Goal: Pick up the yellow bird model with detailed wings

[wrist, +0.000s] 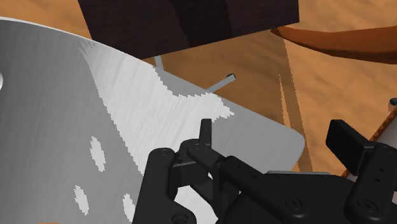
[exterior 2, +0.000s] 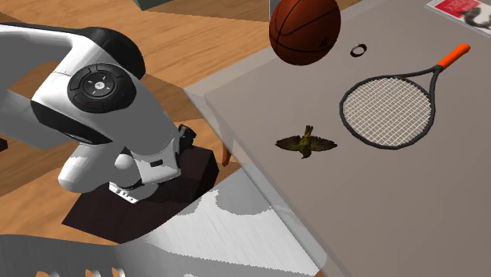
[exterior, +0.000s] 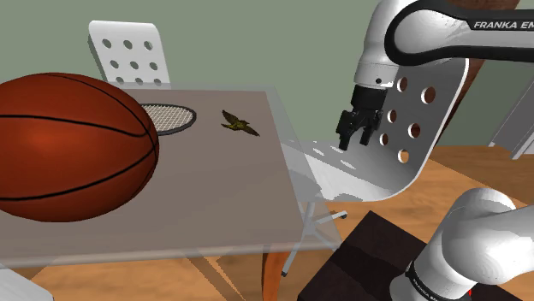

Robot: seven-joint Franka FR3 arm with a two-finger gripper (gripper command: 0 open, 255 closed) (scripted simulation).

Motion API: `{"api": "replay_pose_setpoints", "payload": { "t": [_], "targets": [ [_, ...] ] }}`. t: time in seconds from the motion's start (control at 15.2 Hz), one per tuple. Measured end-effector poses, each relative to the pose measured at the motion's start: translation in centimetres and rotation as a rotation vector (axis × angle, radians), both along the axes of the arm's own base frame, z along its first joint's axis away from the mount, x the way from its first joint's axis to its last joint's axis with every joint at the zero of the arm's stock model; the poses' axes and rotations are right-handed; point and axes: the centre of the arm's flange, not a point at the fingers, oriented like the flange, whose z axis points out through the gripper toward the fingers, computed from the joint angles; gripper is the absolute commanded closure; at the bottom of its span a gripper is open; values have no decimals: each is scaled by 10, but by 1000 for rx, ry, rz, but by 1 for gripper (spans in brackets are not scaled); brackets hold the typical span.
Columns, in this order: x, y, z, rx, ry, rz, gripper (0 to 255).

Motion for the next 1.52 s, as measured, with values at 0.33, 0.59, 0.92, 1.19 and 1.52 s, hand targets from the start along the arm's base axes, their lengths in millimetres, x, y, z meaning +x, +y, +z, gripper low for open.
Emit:
{"api": "replay_pose_setpoints", "payload": {
  "t": [0.33,0.59,0.92,1.19,1.52],
  "targets": [
    [37,18,7,-16,11,24,0],
    [90,41,14,-37,25,55,0],
    [150,71,21,-64,43,95,0],
    [202,101,28,-85,57,127,0],
    [257,141,33,-111,75,167,0]
  ]
}}
